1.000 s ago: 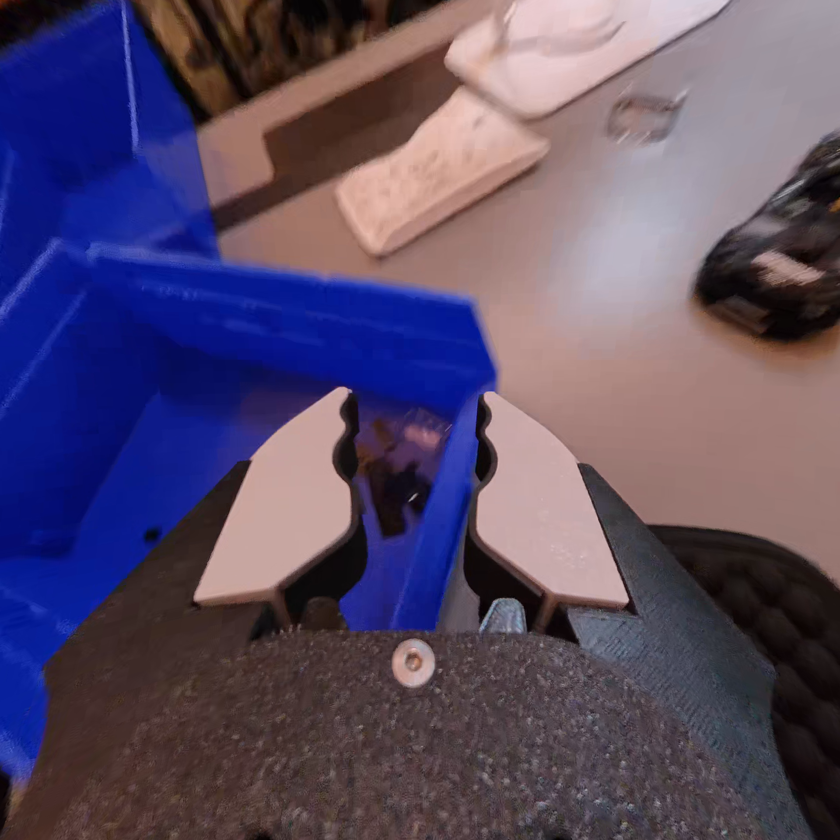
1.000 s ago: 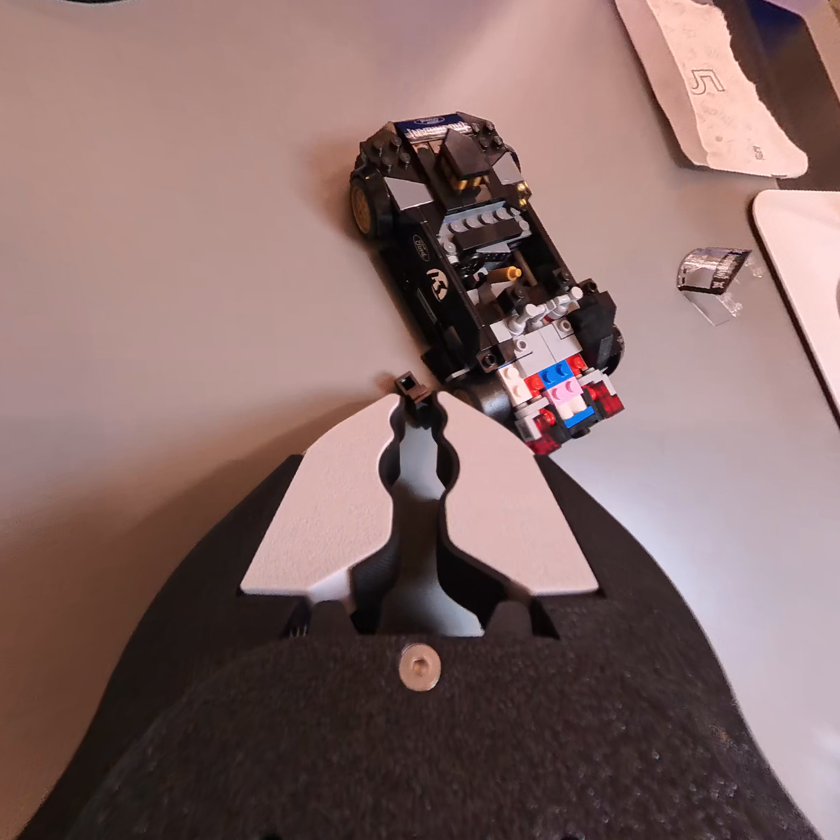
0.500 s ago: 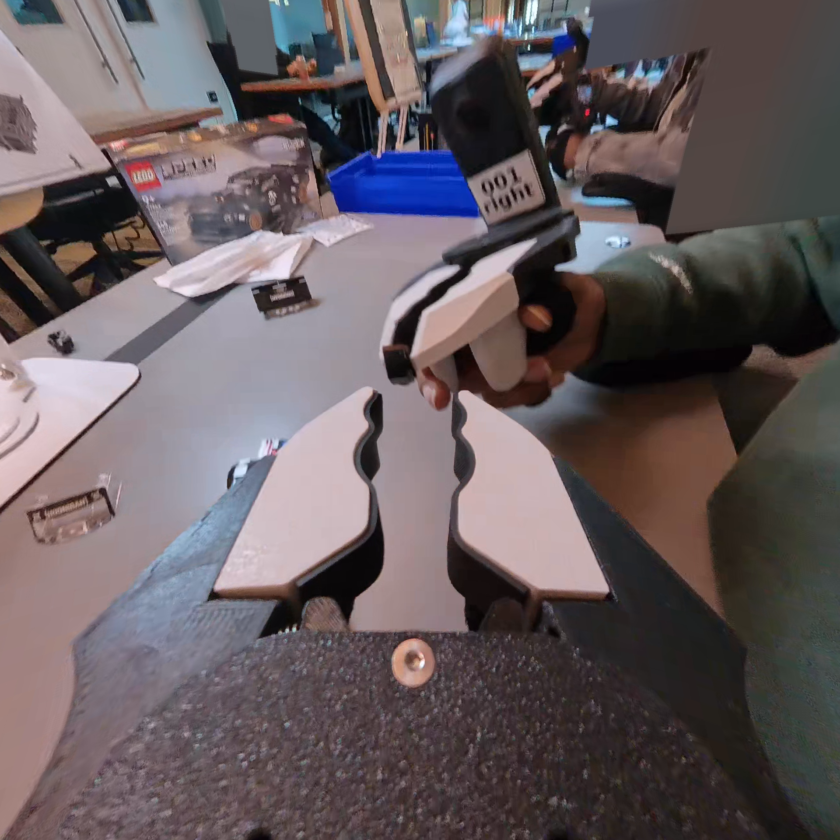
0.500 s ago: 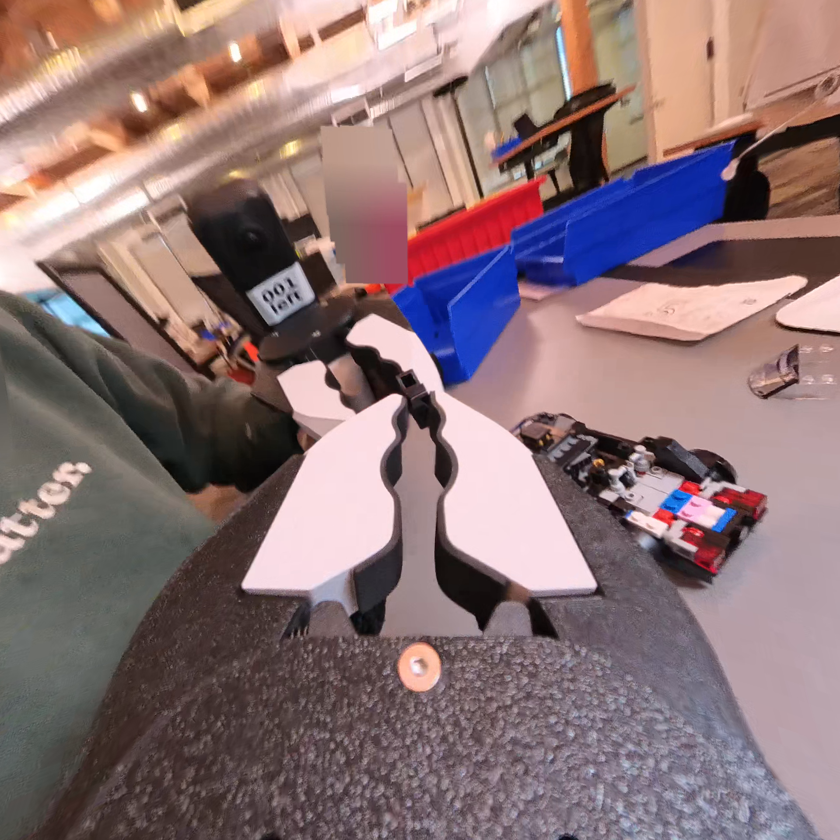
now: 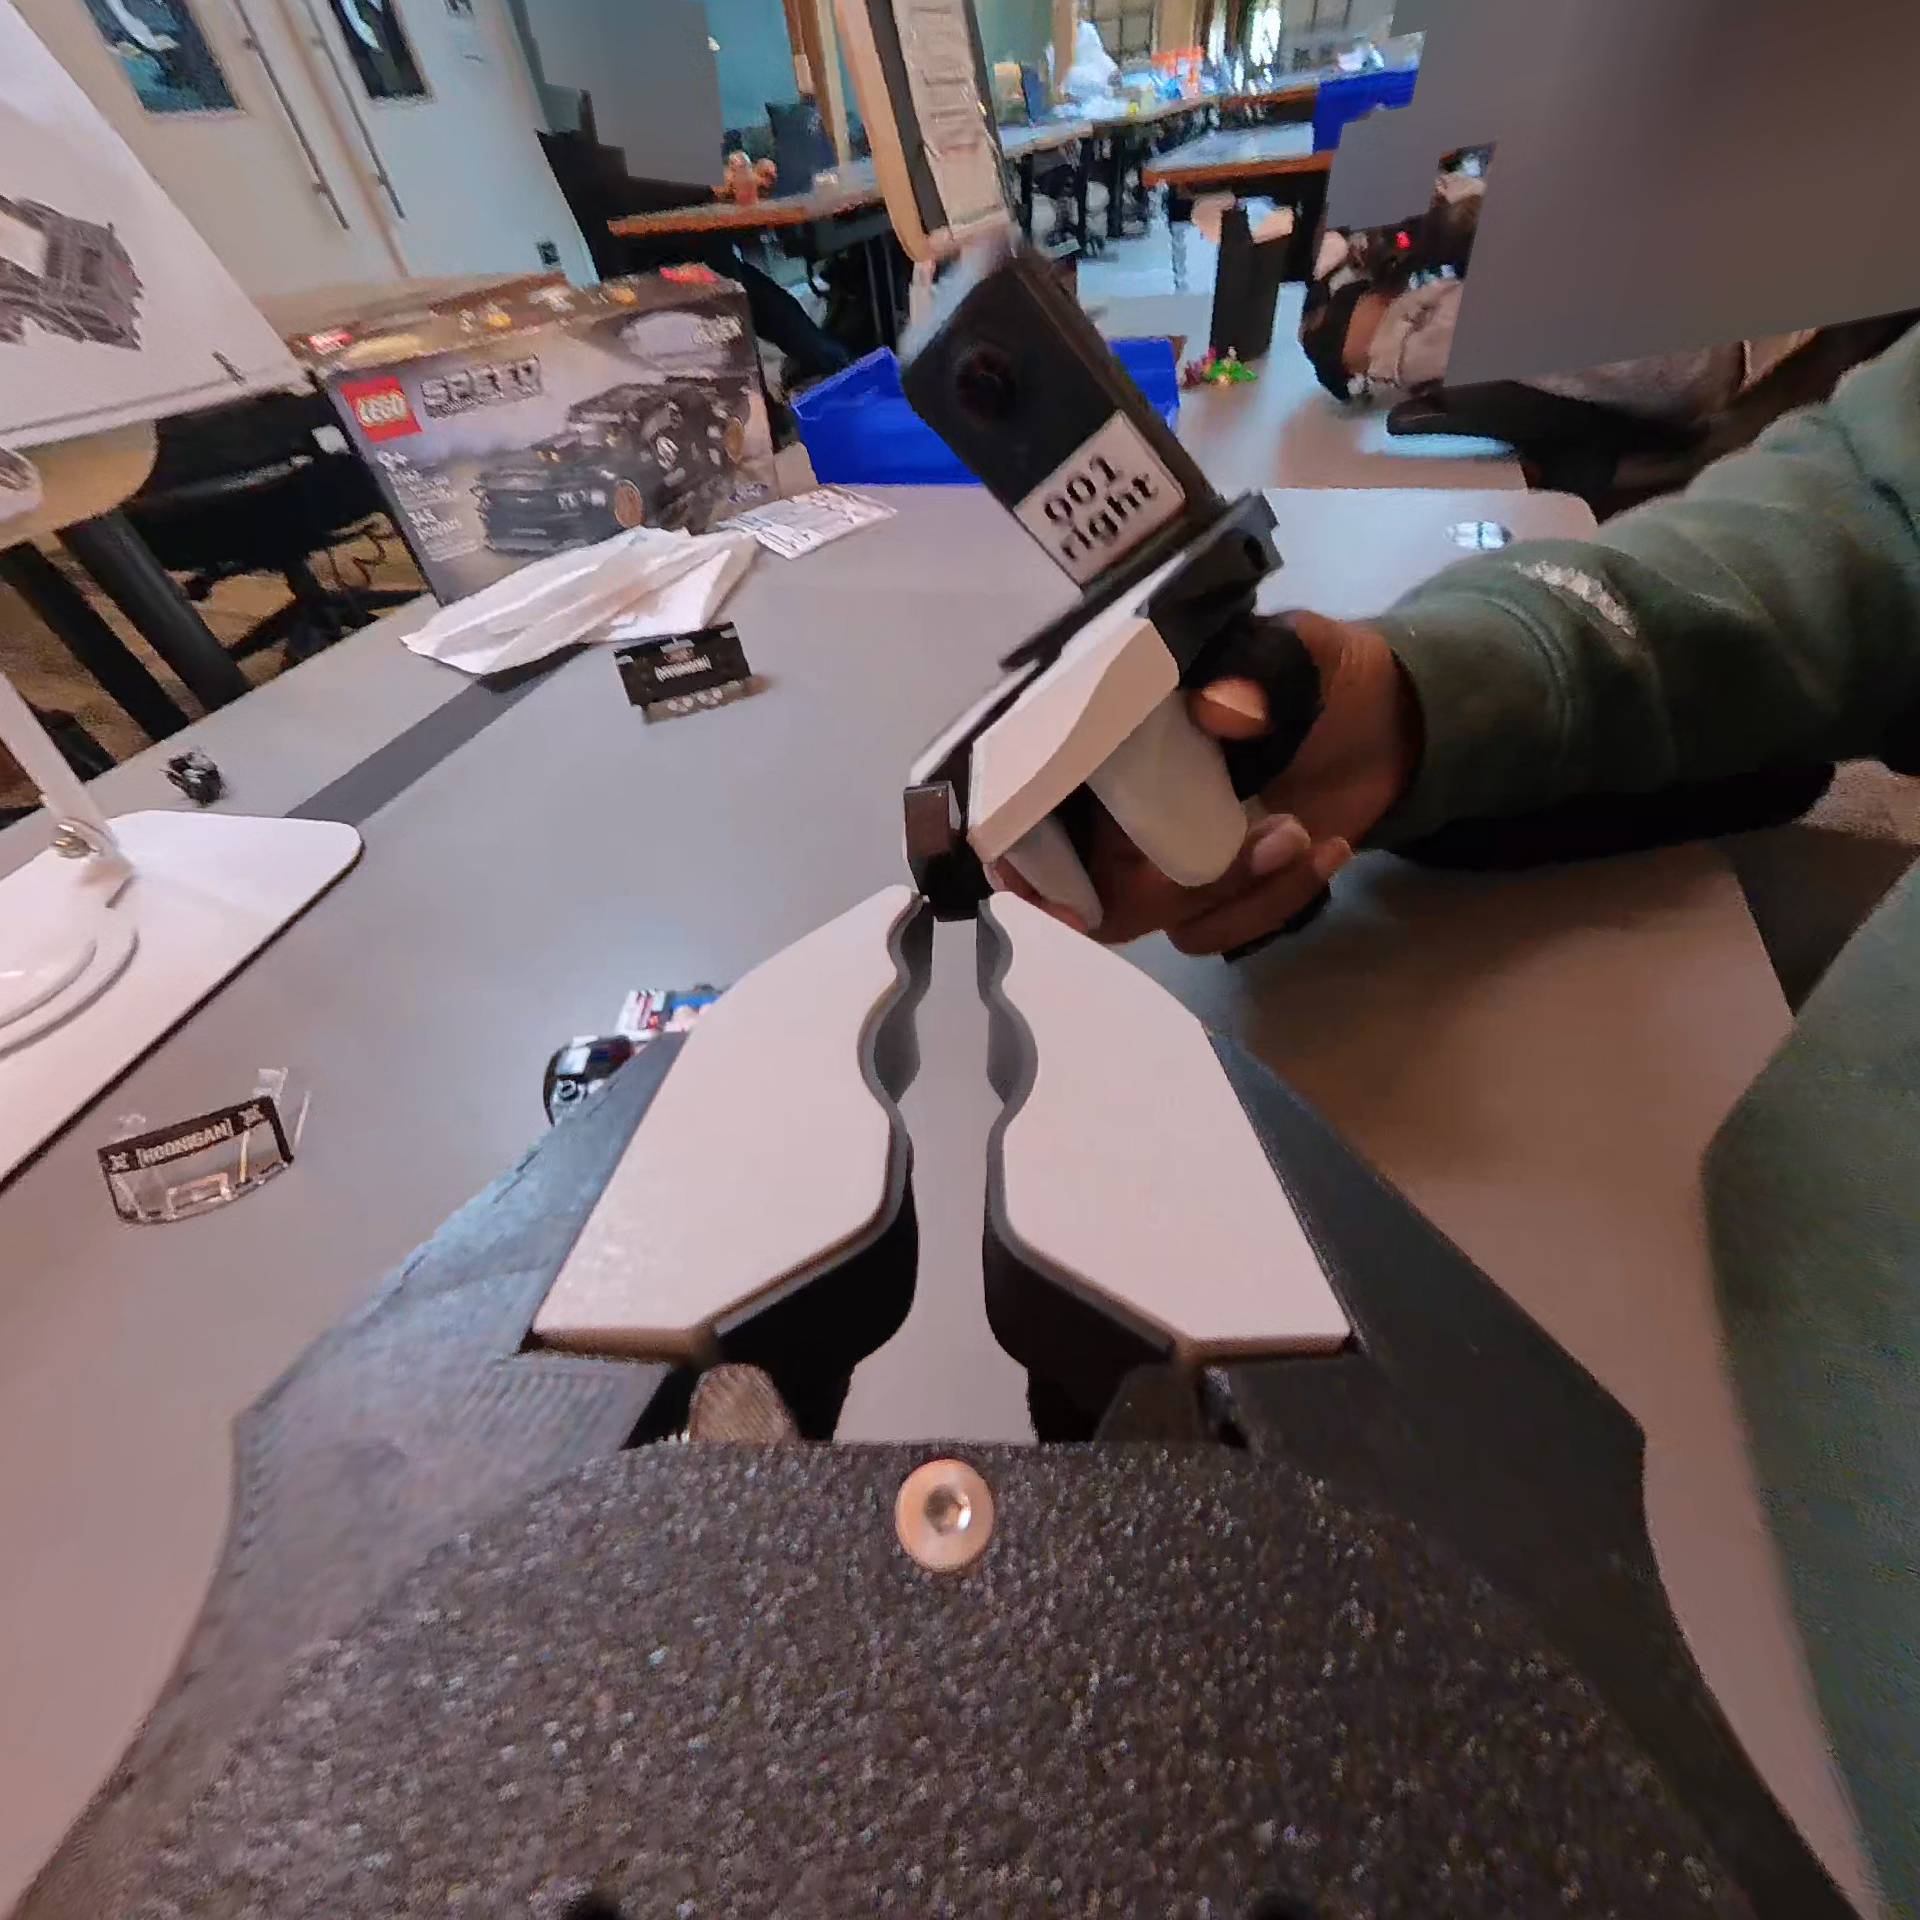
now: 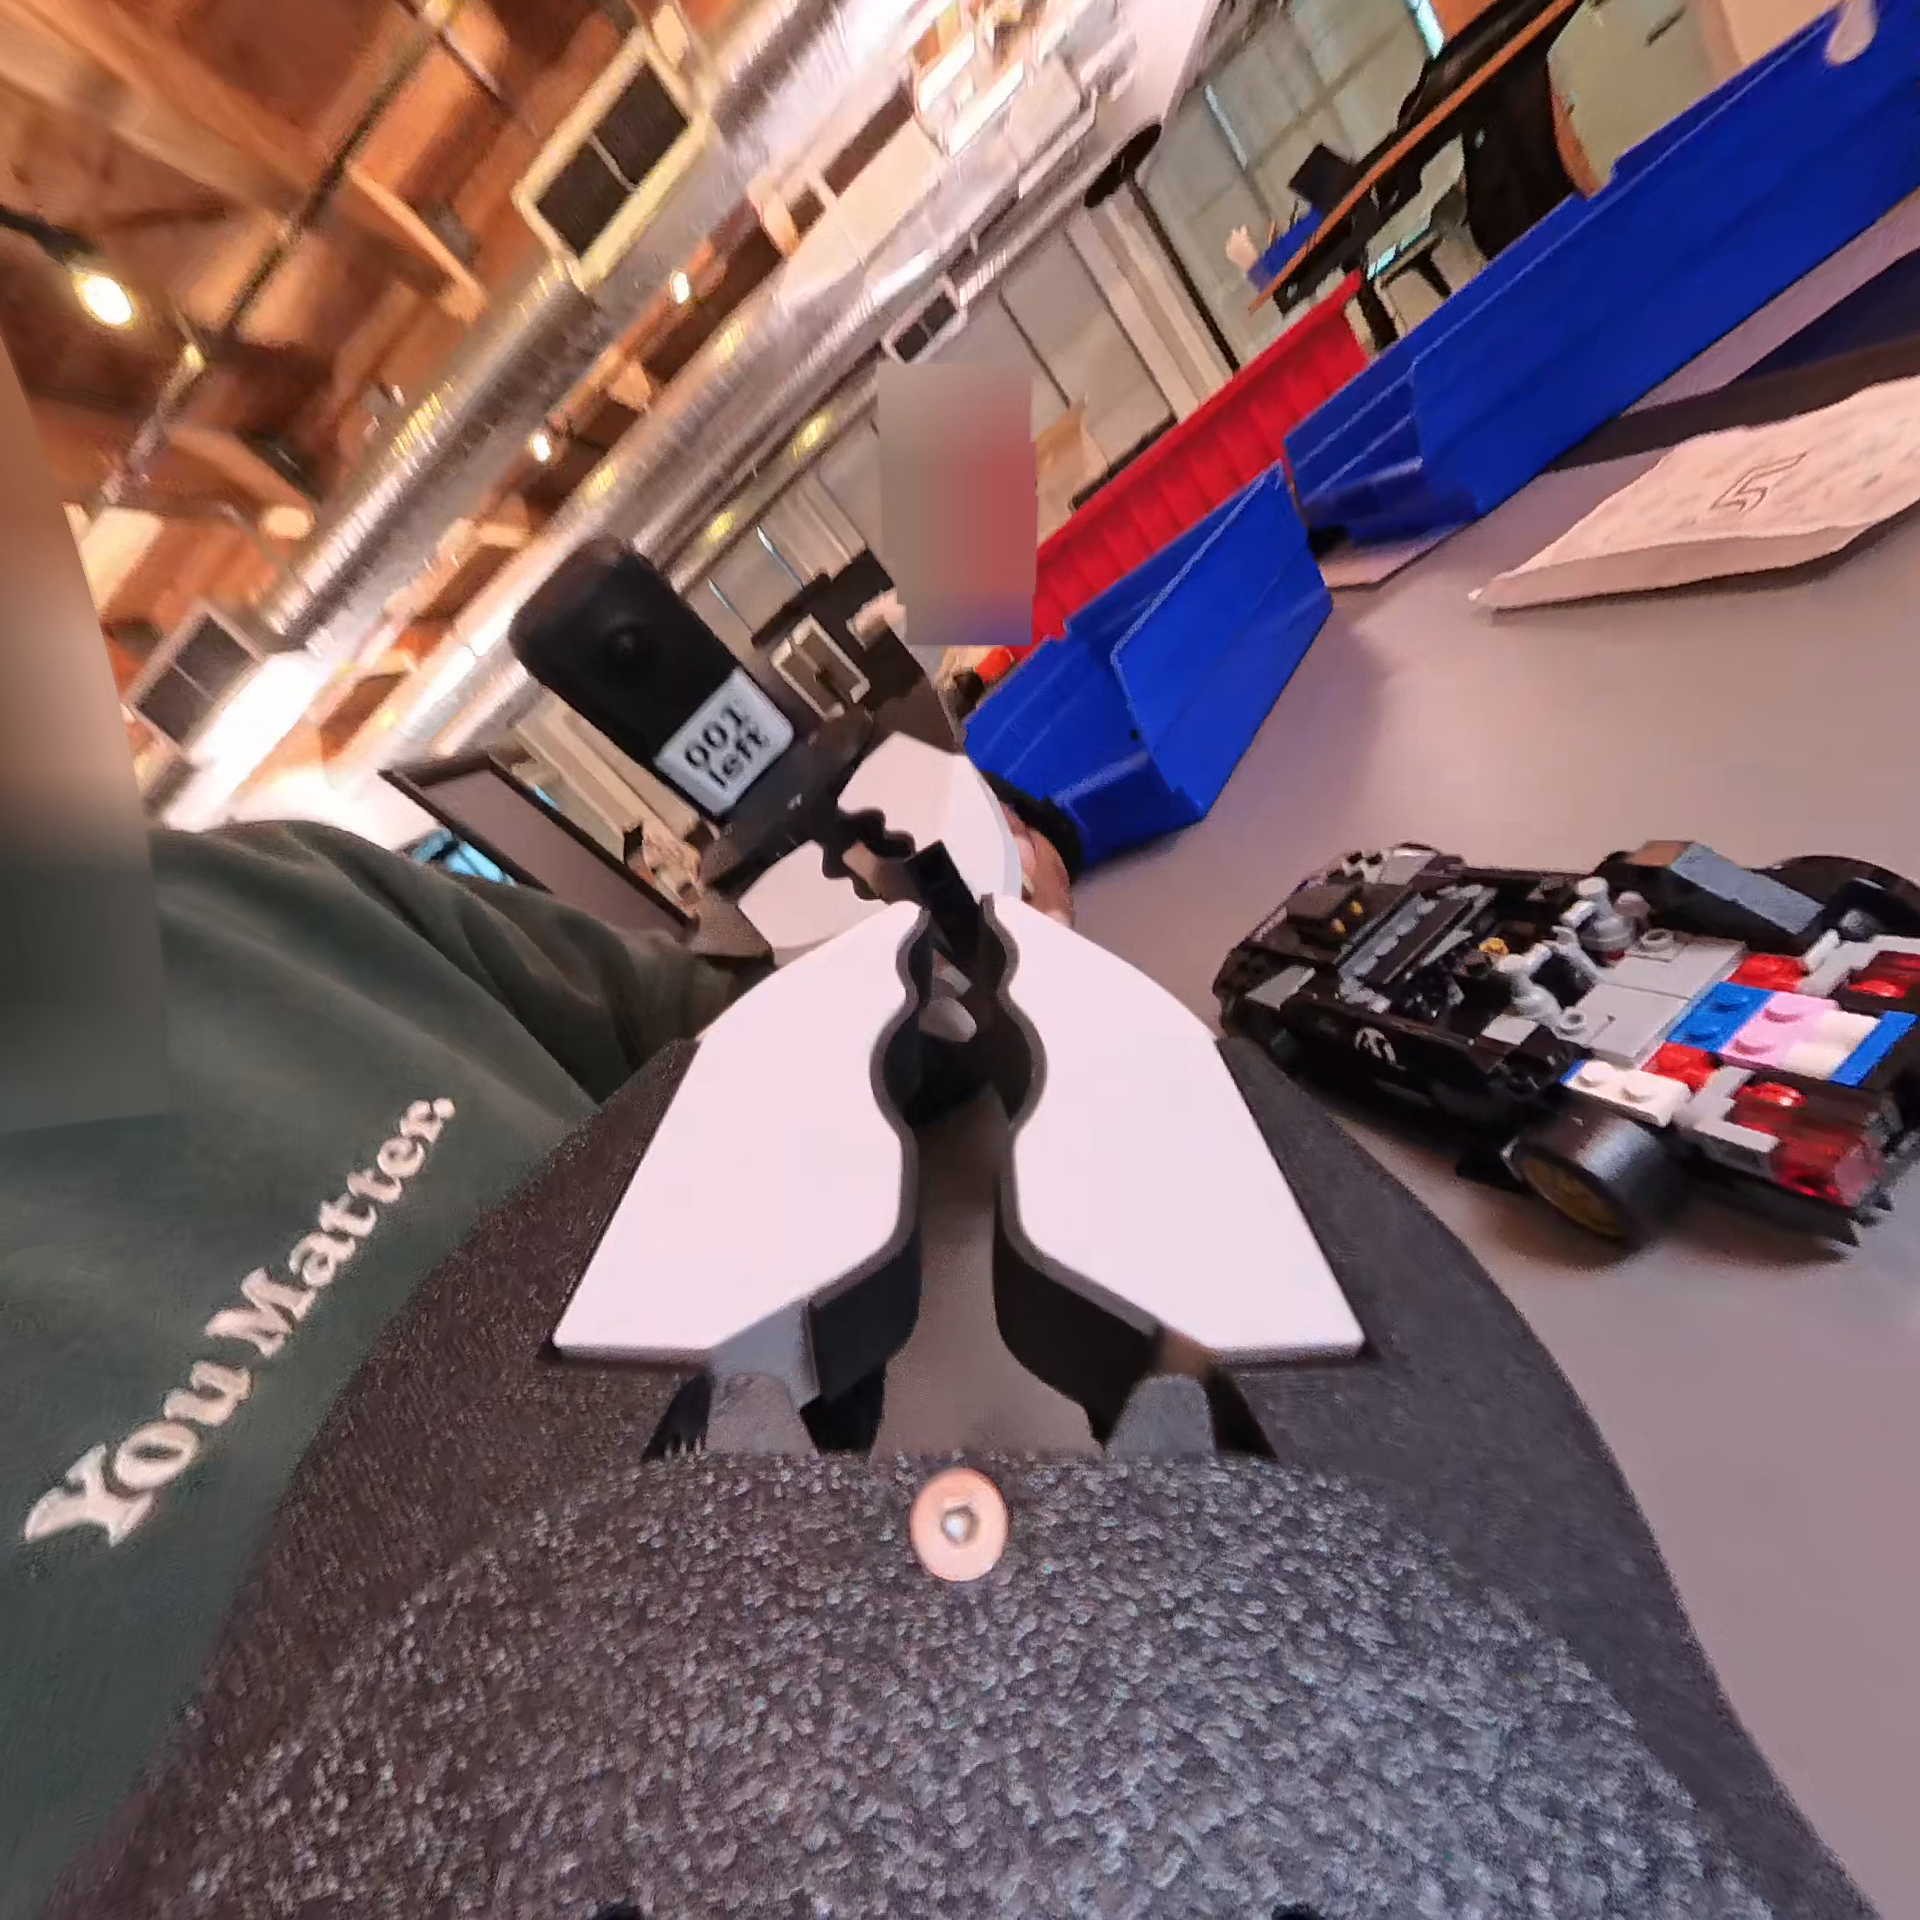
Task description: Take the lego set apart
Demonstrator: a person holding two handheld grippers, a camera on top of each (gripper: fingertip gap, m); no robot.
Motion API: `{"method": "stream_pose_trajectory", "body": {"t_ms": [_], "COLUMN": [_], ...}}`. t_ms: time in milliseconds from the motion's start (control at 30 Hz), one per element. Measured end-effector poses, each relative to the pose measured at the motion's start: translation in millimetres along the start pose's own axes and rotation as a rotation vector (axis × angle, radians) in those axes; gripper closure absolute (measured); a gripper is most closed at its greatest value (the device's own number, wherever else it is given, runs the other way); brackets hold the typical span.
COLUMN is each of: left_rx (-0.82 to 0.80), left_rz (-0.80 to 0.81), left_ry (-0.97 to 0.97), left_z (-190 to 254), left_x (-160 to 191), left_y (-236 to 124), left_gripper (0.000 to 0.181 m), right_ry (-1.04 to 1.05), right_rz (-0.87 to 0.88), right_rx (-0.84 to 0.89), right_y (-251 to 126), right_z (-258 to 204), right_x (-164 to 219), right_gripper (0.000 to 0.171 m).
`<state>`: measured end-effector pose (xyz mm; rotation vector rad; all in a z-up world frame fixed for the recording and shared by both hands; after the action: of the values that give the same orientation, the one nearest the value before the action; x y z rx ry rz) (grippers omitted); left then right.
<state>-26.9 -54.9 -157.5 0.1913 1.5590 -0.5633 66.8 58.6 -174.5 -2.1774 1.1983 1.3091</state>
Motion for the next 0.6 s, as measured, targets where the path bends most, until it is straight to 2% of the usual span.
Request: {"method": "stream_pose_trajectory", "body": {"t_ms": [100, 267, 367, 600], "left_rx": [0.024, 0.066, 0.082, 0.131], "left_rz": [-0.081, -0.173, -0.200, -0.126], "left_ry": [0.051, 0.118, 0.116, 0.018], "left_z": [-0.6, 5.1, 3.8, -1.0], "left_x": [8.3, 21.0, 25.5, 23.8], "left_y": [-2.5, 1.6, 2.6, 0.5], "left_gripper": [0.174, 0.174, 0.174, 0.173], "right_ry": [-0.111, -0.273, -0.343, -0.366], "right_rz": [-0.129, -0.238, -0.289, -0.258], "right_rx": [0.042, 0.095, 0.083, 0.060], "right_y": [0.7, 1.0, 2.1, -1.0], "right_z": [0.2, -0.7, -3.4, -4.9], "right_x": [4.2, 8.6, 13.1, 10.9], "right_gripper": [0.163, 0.149, 0.162, 0.162]}}
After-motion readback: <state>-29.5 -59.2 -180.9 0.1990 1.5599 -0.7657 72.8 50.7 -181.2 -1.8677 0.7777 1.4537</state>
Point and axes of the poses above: each gripper's, where its closed fingertips meet, y out along the fingers, x out of its underside, z = x × y across the jaws, the point moved 8 cm from there along -y, back along the fingers, and after that the axes turned 7 degrees about -y, right-handed, at the moved point
